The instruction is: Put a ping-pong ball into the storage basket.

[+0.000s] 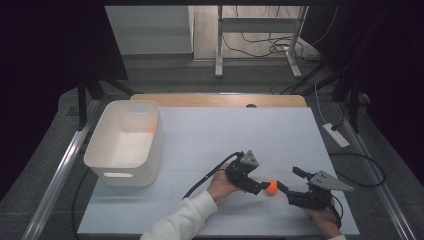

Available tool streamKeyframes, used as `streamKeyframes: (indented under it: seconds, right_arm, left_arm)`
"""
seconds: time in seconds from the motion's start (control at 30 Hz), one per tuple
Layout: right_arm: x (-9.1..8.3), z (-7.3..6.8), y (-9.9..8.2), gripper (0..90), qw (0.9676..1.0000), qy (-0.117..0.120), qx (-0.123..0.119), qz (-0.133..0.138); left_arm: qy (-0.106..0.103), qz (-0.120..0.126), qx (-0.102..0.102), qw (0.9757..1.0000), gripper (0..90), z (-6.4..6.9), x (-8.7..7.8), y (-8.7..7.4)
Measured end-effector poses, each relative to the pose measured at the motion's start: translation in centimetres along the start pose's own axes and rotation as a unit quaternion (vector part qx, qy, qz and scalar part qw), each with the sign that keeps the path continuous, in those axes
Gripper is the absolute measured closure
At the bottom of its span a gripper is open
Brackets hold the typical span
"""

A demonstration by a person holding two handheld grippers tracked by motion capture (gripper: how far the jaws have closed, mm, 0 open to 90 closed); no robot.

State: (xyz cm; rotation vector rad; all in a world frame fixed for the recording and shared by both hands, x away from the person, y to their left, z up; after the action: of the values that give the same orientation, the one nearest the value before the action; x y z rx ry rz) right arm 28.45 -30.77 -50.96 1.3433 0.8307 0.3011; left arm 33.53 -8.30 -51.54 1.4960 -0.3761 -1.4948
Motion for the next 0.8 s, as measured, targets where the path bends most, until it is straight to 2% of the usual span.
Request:
streamKeyframes:
  seconds: [0.5,0.8]
  right_arm:
    - [0.0,0.0,0.0,18.1,1.0,-0.001,0.002,0.0]
    - [0.1,0.1,-0.1,18.1,1.0,-0.001,0.002,-0.001]
  left_arm:
    - [-0.011,-0.016,0.004,0.9998,20.3,0.1,1.3,0.0]
    - [-0.019,-0.033,0.009,0.9992,18.8,0.4,2.6,0.1]
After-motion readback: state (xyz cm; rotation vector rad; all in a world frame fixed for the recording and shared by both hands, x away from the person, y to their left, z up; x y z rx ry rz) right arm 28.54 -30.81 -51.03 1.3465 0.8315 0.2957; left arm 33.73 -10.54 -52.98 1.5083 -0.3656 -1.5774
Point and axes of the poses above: each handheld gripper's, and its own axes: x roughly forward along the jaws, y roughly out of its top, z roughly to its right, the point moved 2 cm from there along x, roughly forward along the jaws, and after that the axes turned 2 degrees about -x, right-handed, at the moved point
